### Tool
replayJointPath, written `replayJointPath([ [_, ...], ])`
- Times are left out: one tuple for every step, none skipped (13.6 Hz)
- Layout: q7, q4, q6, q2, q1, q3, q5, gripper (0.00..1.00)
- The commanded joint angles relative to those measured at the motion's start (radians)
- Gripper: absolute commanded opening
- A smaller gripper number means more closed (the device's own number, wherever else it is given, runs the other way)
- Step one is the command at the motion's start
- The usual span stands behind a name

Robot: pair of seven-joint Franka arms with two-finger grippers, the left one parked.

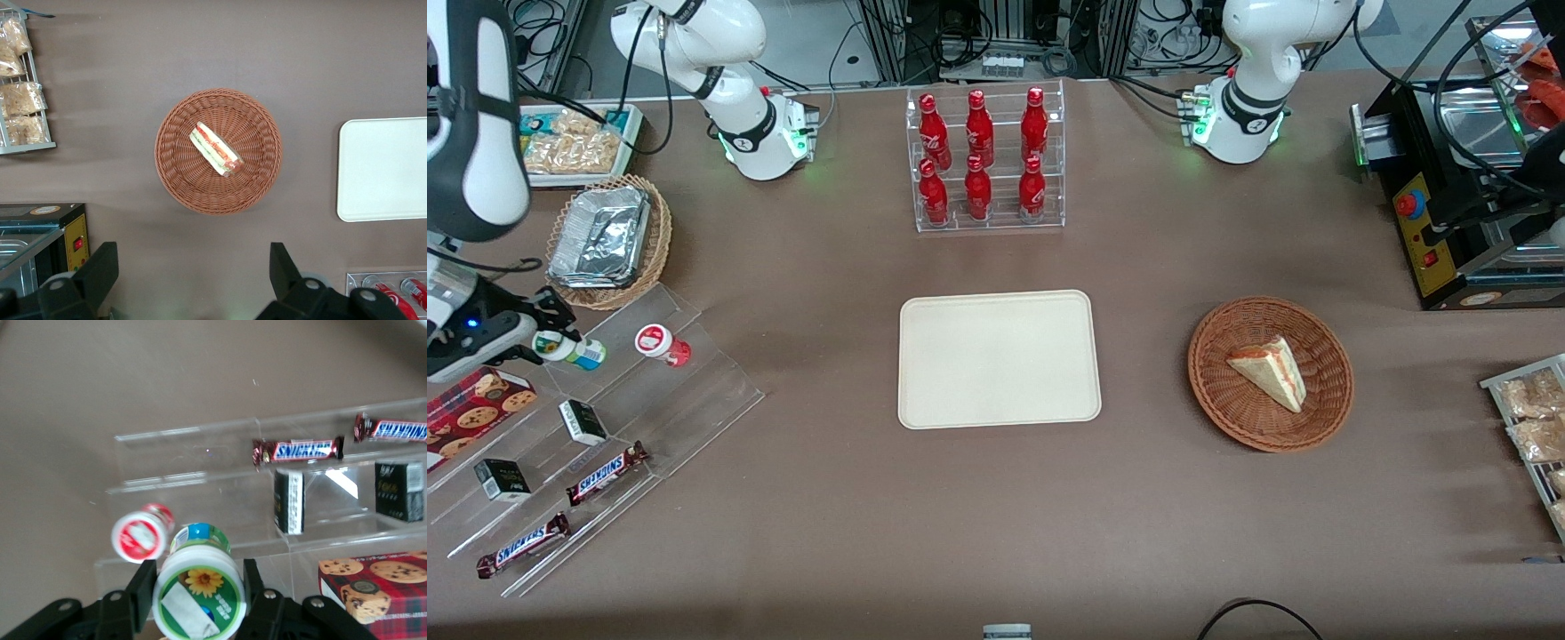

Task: Place green gum on tray
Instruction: 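Lift the gum jar and carry it over the cream tray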

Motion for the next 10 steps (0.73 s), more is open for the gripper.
replayJointPath([
  [0.126, 0.146, -0.150, 0.035, 0.103, -0.002, 0.017, 0.00],
  [0.204, 0.148, -0.155, 0.037, 0.160, -0.002, 0.017, 0.00],
  [0.290, 0.148, -0.155, 0.038, 0.212, -0.002, 0.017, 0.00],
  [0.371, 0.148, -0.155, 0.043, 0.269, -0.002, 0.017, 0.00],
  [0.452, 0.149, -0.155, 0.055, 0.321, -0.002, 0.019, 0.00],
  [0.543, 0.149, -0.149, 0.066, 0.379, -0.002, 0.017, 0.00],
  [0.635, 0.149, -0.141, 0.087, 0.431, -0.002, 0.019, 0.00],
  [0.719, 0.152, -0.127, 0.106, 0.476, -0.002, 0.019, 0.00],
  [0.813, 0.155, -0.092, 0.130, 0.536, -0.002, 0.019, 0.00],
  [0.894, 0.163, -0.065, 0.158, 0.582, -0.002, 0.019, 0.00],
])
